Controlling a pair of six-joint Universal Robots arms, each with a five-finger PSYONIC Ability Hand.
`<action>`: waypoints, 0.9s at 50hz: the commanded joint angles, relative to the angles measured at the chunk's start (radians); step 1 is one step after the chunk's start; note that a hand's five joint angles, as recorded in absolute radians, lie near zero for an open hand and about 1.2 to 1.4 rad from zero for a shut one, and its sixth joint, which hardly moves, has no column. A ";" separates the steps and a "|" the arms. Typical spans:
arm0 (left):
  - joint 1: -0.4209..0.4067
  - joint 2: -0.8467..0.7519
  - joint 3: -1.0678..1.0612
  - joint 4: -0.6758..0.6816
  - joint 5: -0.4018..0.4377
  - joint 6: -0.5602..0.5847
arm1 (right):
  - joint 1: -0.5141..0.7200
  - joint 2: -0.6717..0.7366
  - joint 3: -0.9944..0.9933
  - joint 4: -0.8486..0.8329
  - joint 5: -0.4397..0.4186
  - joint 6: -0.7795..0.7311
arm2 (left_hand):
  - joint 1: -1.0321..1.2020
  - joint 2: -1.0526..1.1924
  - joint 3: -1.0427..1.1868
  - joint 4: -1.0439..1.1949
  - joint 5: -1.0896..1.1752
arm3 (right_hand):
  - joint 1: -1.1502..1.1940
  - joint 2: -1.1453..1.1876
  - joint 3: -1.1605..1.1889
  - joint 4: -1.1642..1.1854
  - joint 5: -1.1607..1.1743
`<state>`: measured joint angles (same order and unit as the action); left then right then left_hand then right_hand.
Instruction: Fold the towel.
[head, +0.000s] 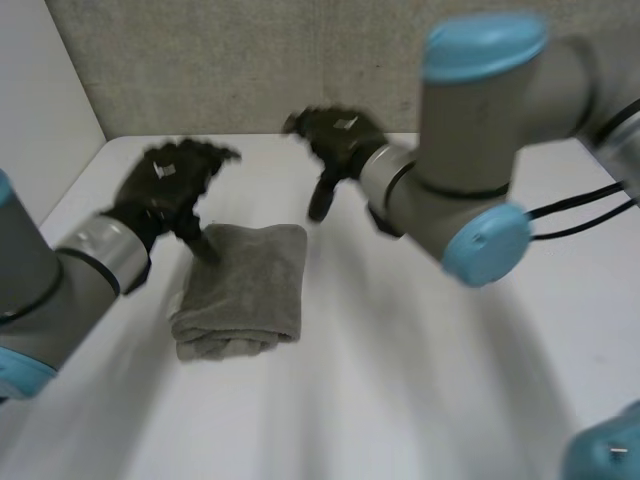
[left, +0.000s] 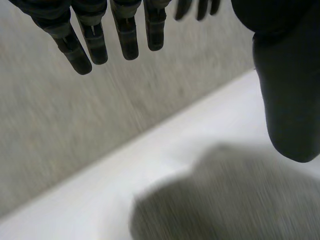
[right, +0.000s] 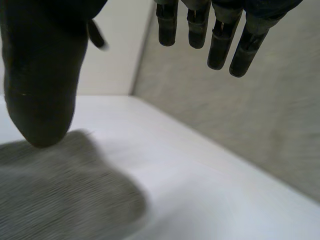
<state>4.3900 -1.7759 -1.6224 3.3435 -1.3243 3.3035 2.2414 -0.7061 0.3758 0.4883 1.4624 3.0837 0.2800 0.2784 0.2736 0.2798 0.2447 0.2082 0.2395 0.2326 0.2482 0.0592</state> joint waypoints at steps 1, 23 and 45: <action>0.006 0.160 0.062 -0.013 -0.015 -0.172 | -0.072 -0.191 0.190 -0.025 0.205 0.004 | -0.084 -0.083 -0.078 -0.084 -0.223 | -0.034 -0.065 -0.058 -0.074 -0.059; 0.039 0.188 0.093 -0.222 -0.061 -0.300 | -0.161 -0.621 0.894 -0.372 0.230 0.009 | -0.067 -0.065 -0.060 -0.066 -0.206 | -0.034 -0.065 -0.058 -0.074 -0.059; 0.037 0.178 0.062 -0.242 -0.062 -0.295 | -0.192 -0.667 0.973 -0.435 0.196 0.004 | -0.067 -0.065 -0.060 -0.066 -0.206 | -0.034 -0.065 -0.058 -0.074 -0.059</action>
<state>4.4270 -1.5932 -1.5625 3.1011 -1.3866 3.0084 2.0501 -1.3706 1.3468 0.0580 1.6778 3.0915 0.2784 0.2785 0.2703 0.2798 0.2407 0.2082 0.2395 0.2326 0.2482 0.0592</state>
